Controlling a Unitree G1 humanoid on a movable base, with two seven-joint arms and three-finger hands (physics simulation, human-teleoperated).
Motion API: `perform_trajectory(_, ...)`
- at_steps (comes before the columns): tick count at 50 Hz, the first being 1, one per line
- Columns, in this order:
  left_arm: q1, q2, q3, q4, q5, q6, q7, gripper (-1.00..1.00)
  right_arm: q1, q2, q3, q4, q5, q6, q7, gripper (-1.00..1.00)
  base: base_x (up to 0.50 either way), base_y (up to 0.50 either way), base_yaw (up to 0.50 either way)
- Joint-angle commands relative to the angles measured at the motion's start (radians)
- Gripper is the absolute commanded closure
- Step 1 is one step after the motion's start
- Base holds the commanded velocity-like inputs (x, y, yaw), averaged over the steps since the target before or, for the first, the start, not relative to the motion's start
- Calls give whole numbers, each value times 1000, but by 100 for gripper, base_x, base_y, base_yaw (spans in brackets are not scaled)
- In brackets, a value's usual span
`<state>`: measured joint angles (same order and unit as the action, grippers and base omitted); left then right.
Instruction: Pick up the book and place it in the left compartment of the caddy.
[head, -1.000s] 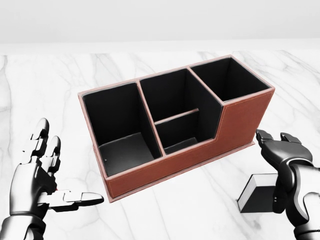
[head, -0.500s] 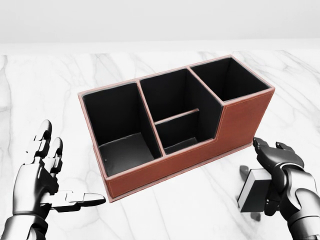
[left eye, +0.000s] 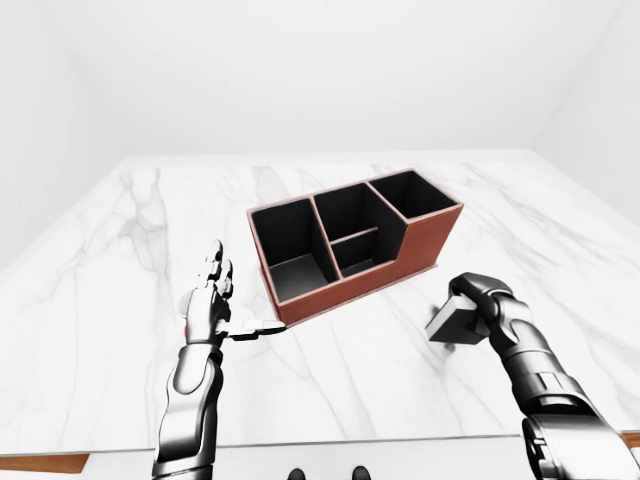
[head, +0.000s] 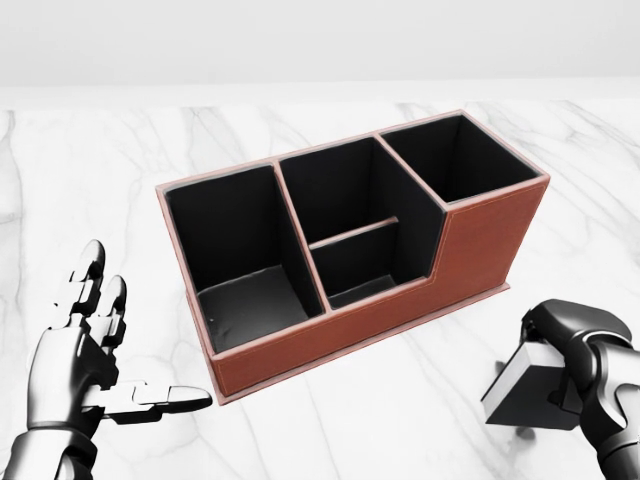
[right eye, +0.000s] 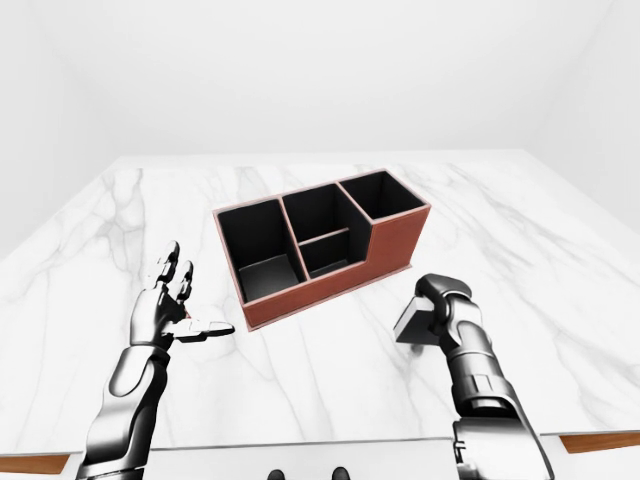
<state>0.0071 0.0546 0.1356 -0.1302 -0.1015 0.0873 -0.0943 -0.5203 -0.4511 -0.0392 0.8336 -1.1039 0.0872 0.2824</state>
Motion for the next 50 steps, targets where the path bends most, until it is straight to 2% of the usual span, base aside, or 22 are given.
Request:
perform_trajectory(1,0,1,0,2,0,0,0,-100,110,-6,-19,-151,-97,0,181,100,0,0,0)
perform_trajectory(7,-1,2,5,-1,-5,0,-1,-100,166,31,-50,-424,-201,0,350,100,0,0,0)
perform_trajectory(10,4,1,4,-10,-6,0,-2,-100,154,66,-43,-521,-287,0,416,100,0,0,0)
perform_trajectory(11,0,3,8,-7,-12,0,-5,-100,143,86,-27,-648,-332,0,416,100,0,0,0)
perform_trajectory(14,3,5,13,-17,-17,0,-7,-100,140,128,-38,-764,-400,0,416,100,0,0,0)
perform_trajectory(17,2,5,16,-17,-19,0,-8,-100,128,163,-57,-845,-414,0,416,100,0,0,0)
perform_trajectory(23,9,4,17,-30,-21,0,-10,-100,20,220,-48,-985,-443,0,416,100,0,0,0)
perform_trajectory(33,6,5,18,-27,-20,0,-11,-100,-74,362,48,-939,-494,0,416,100,0,0,0)
perform_trajectory(38,-9,10,26,-4,-27,0,-10,-100,-123,413,66,-868,-456,0,416,100,0,0,0)
perform_trajectory(41,-11,11,26,-1,-26,0,-7,-100,-122,418,79,-843,-438,0,416,100,0,0,0)
perform_trajectory(45,-11,12,27,-2,-29,0,-6,-100,-123,464,106,-796,-383,0,416,100,0,0,0)
perform_trajectory(50,-11,13,29,-7,-32,0,-8,-100,-178,499,122,-752,-312,0,324,100,0,0,0)
